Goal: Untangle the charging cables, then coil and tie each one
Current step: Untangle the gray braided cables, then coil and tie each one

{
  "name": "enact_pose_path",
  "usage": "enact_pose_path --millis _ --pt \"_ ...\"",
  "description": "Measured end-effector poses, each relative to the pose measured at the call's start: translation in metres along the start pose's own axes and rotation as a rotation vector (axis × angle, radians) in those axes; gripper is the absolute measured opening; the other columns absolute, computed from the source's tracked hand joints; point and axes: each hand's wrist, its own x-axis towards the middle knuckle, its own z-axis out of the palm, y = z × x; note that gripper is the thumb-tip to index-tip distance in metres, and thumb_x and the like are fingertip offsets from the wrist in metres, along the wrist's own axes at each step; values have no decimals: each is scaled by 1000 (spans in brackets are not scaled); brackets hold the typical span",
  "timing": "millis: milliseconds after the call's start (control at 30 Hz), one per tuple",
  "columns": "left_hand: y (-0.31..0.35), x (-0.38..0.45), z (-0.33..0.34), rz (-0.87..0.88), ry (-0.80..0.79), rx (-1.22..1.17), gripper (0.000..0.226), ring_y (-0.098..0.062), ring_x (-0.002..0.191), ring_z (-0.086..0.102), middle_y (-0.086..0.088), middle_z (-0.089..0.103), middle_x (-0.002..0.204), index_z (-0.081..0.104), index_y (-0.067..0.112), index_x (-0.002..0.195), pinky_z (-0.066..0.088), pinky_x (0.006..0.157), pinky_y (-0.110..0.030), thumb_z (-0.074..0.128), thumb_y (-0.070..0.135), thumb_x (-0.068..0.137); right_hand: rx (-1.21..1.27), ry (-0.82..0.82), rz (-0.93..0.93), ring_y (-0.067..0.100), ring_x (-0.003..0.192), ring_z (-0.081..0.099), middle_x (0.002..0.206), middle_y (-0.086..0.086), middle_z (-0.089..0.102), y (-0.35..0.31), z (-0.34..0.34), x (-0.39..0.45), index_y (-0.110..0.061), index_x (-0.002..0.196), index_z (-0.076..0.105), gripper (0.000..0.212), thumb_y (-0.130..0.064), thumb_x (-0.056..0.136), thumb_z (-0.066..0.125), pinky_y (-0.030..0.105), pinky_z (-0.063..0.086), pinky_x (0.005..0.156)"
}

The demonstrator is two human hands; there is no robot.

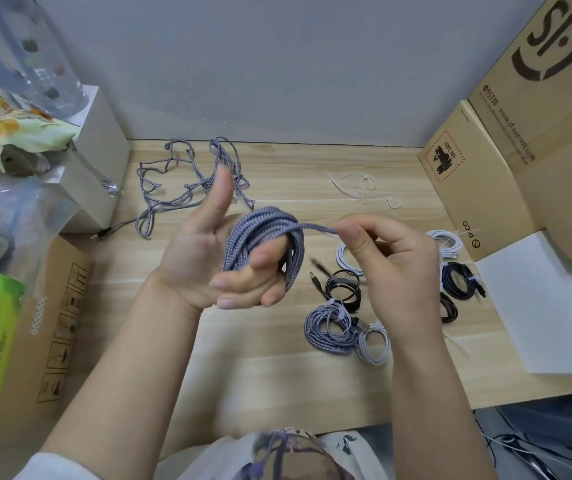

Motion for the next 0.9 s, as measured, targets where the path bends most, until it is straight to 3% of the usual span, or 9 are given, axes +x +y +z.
enact_pose_path --millis 67,233,333,400,533,667,767,833,900 --pt "0 2 2 108 16 -82 59 -24 41 38 -4 33 45 55 1 87 41 77 -35 42 59 90 -52 -57 44 0 48 41 57 -19 57 3 3 0 -34 79 68 14 -27 88 61 11 30 52" --pt "3 6 9 396 230 -189 47 -28 59 47 -11 43 60 49 -2 100 37 91 -36 56 43 89 -199 -306 205 -12 58 51 53 -36 52 12 10 -2 -30 93 69 19 -21 95 53 12 32 64" --pt "6 9 9 540 449 -124 52 -25 71 53 -11 52 71 45 -3 113 36 100 -34 56 42 90 -340 -465 254 -6 58 43 48 -35 47 14 18 -10 -28 110 68 22 -27 96 50 22 35 67" --pt "3 12 7 567 585 -12 60 -19 71 54 -4 52 71 42 -3 119 39 96 -30 51 48 89 -422 -519 223 1 62 41 48 -24 47 11 21 -14 -31 114 65 24 -29 97 49 27 37 66" --pt "-4 18 8 532 864 265 62 -14 66 52 2 51 64 40 2 121 34 76 -27 40 55 87 -590 -608 165 15 73 44 54 -13 36 -6 22 -14 -30 113 63 24 -34 98 45 32 40 71" --pt "-10 21 8 345 1014 511 68 -15 65 54 1 55 64 40 11 128 39 70 -27 34 59 81 -719 -615 75 25 71 46 56 -3 36 -18 17 -16 -23 80 49 25 -39 98 41 35 34 62" --pt "-13 21 10 144 1011 828 54 -21 67 46 -8 60 70 68 32 95 35 65 -31 38 72 75 -773 -583 17 25 74 51 61 -3 44 -23 13 -14 -24 79 51 25 -42 96 44 33 37 64" --pt "-14 19 9 52 983 1005 68 -24 66 43 -24 56 73 69 19 77 36 60 -30 38 79 73 -732 -525 -16 19 72 53 60 -8 49 -23 10 -14 -26 88 64 21 -42 92 52 33 40 65" --pt "-16 16 7 -23 960 1165 84 -23 68 47 -22 56 69 65 8 69 43 65 -32 35 87 69 -605 -424 -63 6 58 43 47 -18 44 -21 7 -15 -28 84 69 17 -42 82 59 32 39 60"
